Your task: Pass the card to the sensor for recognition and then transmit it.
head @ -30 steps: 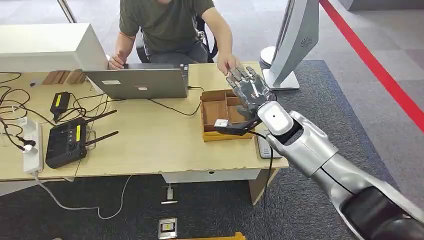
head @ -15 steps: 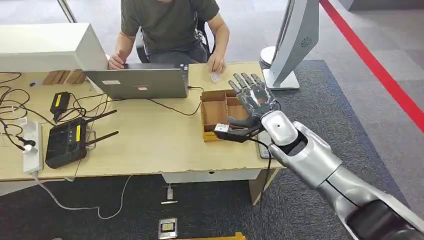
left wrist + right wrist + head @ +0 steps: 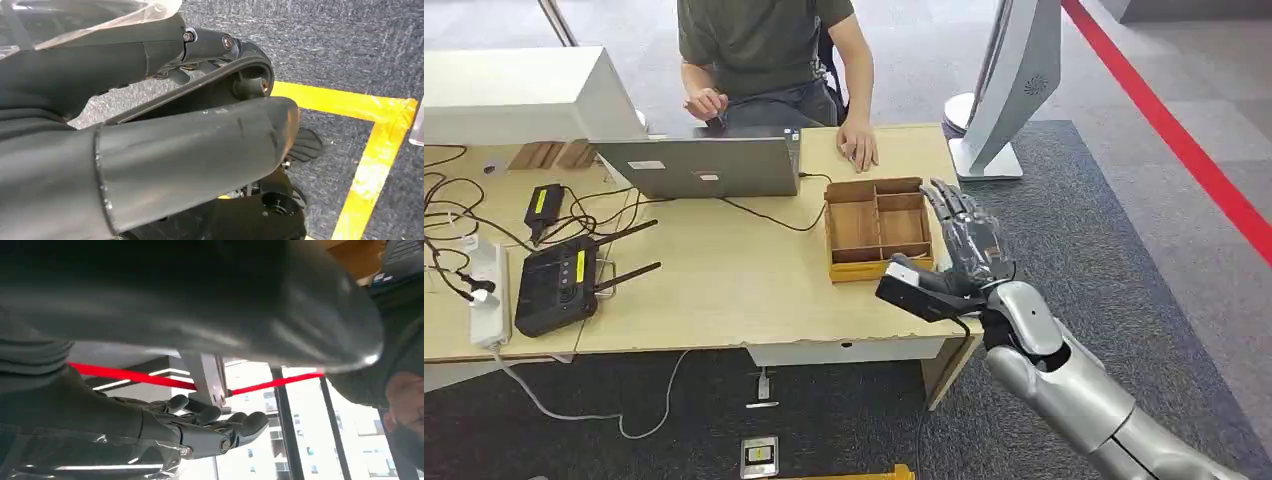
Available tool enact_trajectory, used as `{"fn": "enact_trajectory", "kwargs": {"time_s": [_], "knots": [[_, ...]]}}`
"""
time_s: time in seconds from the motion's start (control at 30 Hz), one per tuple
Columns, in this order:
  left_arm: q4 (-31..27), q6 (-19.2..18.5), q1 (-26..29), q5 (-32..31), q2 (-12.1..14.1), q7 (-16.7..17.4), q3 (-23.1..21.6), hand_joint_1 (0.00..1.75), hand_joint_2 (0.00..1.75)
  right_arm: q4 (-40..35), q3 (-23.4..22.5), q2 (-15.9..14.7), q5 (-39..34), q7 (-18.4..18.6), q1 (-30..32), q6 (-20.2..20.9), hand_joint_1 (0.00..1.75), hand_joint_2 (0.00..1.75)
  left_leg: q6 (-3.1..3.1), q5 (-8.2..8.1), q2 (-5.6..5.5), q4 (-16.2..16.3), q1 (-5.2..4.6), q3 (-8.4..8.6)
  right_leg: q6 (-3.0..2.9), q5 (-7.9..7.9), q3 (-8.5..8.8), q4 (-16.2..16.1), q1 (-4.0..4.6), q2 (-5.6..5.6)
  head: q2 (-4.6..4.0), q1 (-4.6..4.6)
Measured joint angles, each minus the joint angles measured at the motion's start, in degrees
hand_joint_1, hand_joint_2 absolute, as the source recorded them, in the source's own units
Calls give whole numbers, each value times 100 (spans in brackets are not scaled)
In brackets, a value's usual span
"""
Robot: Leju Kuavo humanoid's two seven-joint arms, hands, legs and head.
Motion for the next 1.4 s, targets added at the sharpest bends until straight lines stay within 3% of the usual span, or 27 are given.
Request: {"fn": "enact_trajectory", "kwargs": {"time_s": [0.13,0.4,0.53,0.87,1.13,1.4], "knots": [[0,2,-2,7,0,-6,55,0,0,11,79,116,51,-4,180,-240,0,175,0,0,0,-1,1,-1,0,0,0,1,1,0,0,0],[0,0,-12,-11,-4,-7,98,0,0,584,225,560,1187,94,263,-890,0,175,0,0,1,-2,1,-2,-3,-2,-1,1,1,0,0,-2],[0,-7,-13,-13,-26,-41,100,0,0,1067,221,804,1401,162,257,-946,0,175,0,0,1,-2,1,-3,-3,-2,0,1,1,0,0,0],[2,-6,-12,-46,-13,53,105,0,0,2039,63,1220,1628,291,148,-629,0,175,0,0,1,-1,1,-3,-4,-2,-2,1,1,0,0,-2],[2,-61,-12,-129,-2,83,105,0,0,2330,-171,1274,1913,352,63,-373,0,175,0,0,1,-1,1,-3,-3,-2,-1,1,1,0,0,0],[4,-9,-12,44,4,98,142,0,0,2478,-311,1457,2083,105,-126,-87,0,175,-1,1,1,-1,2,-2,-4,-2,-1,3,2,0,0,0]]}}
